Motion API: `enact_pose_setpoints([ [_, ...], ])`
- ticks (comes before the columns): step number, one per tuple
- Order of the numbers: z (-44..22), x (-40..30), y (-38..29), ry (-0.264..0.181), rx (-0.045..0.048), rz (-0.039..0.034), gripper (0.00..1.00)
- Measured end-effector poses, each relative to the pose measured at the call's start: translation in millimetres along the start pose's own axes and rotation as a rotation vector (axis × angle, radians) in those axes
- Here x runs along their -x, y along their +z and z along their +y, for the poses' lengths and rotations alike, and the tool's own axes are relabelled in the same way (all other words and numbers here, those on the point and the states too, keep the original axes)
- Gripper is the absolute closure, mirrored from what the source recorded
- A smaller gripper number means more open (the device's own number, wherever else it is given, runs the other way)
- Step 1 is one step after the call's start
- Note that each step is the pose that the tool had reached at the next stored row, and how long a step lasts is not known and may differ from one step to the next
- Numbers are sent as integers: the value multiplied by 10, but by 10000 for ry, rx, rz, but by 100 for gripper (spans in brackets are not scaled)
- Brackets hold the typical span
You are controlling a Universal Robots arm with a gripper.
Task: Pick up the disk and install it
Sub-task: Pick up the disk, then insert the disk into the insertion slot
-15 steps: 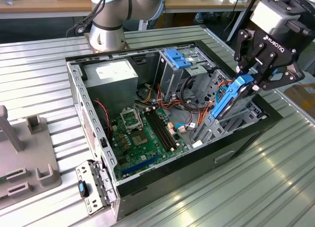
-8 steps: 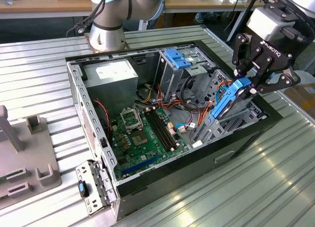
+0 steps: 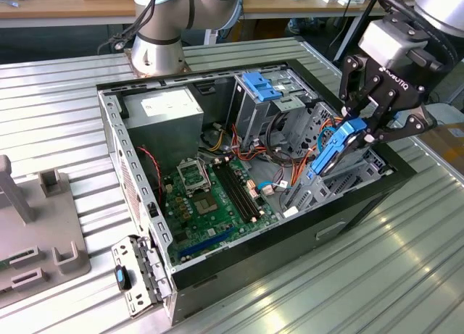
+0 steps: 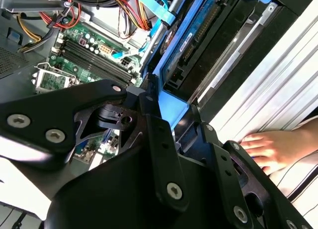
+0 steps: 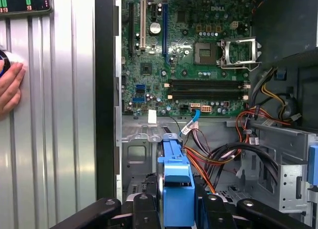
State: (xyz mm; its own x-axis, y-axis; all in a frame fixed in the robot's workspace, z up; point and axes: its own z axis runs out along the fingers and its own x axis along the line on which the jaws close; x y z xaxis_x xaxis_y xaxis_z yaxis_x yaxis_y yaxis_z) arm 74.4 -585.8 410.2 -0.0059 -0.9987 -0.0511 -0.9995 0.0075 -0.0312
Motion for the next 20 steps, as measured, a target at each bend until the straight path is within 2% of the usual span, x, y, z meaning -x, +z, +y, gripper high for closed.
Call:
enact_pose_setpoints([
  [4, 5, -7, 145, 0, 0, 2, 63],
  [10, 5, -9, 174, 0, 0, 0, 63],
  [17, 11, -17, 325, 0, 1, 6, 63],
  [18, 12, -19, 373, 0, 0, 6, 63],
  [20, 11, -20, 384, 0, 1, 3, 63],
])
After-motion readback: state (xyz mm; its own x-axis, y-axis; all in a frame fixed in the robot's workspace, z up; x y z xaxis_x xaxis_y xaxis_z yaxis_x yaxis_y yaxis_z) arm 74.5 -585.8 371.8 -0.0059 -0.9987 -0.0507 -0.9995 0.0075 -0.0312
